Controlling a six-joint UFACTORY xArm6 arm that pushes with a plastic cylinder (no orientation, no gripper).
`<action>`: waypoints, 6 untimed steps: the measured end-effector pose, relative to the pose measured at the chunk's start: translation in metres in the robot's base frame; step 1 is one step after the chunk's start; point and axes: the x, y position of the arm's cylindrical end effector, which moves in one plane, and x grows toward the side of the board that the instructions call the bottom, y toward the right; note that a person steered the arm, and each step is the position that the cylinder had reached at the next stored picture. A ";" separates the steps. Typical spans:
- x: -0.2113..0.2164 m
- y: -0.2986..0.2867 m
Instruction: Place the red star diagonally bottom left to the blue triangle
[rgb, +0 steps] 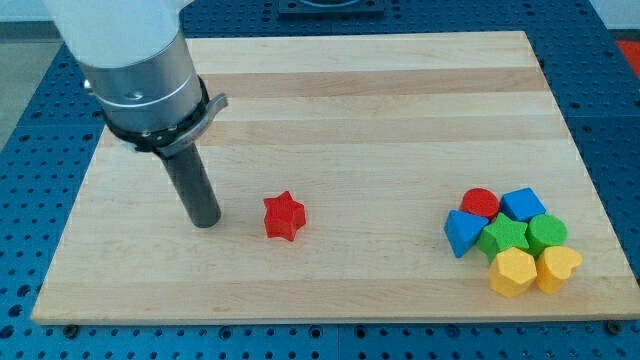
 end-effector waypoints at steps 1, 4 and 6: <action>0.002 0.050; -0.005 0.087; 0.032 0.161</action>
